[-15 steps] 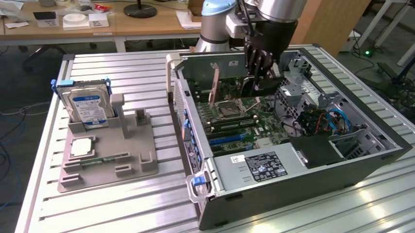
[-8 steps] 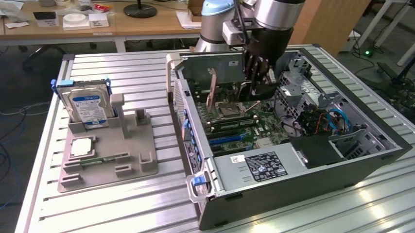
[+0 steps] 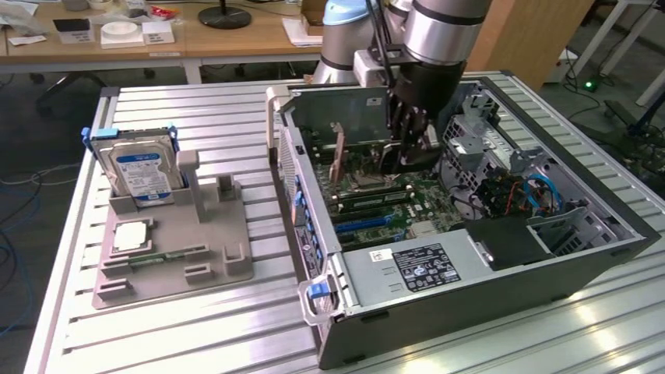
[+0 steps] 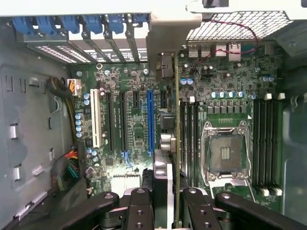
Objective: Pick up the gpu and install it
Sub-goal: 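Insert the gpu into the slot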
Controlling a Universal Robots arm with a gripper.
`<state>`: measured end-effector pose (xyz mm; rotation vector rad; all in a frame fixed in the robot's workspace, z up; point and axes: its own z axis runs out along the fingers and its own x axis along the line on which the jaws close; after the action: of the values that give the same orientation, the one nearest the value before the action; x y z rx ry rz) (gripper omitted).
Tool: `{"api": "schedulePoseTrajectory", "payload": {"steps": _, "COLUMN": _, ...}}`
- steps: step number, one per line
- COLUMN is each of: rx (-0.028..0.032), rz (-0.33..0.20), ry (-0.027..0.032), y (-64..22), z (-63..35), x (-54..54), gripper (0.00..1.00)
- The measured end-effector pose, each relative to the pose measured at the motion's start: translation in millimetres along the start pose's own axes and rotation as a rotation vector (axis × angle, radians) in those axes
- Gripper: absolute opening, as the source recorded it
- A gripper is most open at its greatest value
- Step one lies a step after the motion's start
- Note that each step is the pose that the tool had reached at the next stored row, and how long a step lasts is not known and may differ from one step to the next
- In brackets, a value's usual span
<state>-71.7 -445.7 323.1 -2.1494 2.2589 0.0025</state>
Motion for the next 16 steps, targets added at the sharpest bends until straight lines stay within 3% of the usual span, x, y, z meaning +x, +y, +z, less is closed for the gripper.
{"api": "schedulePoseTrajectory", "payload": {"steps": 9, "rx": -0.0021, "rz": 0.000, "ry": 0.0001, "y": 9.5, "z": 16.3, "x": 1.7, "gripper": 0.29}}
{"api": "schedulePoseTrajectory", "payload": {"steps": 16, "rx": -0.0044, "rz": 0.000, "ry": 0.0001, "y": 9.1, "z": 30.7, "x": 14.8, "gripper": 0.29}}
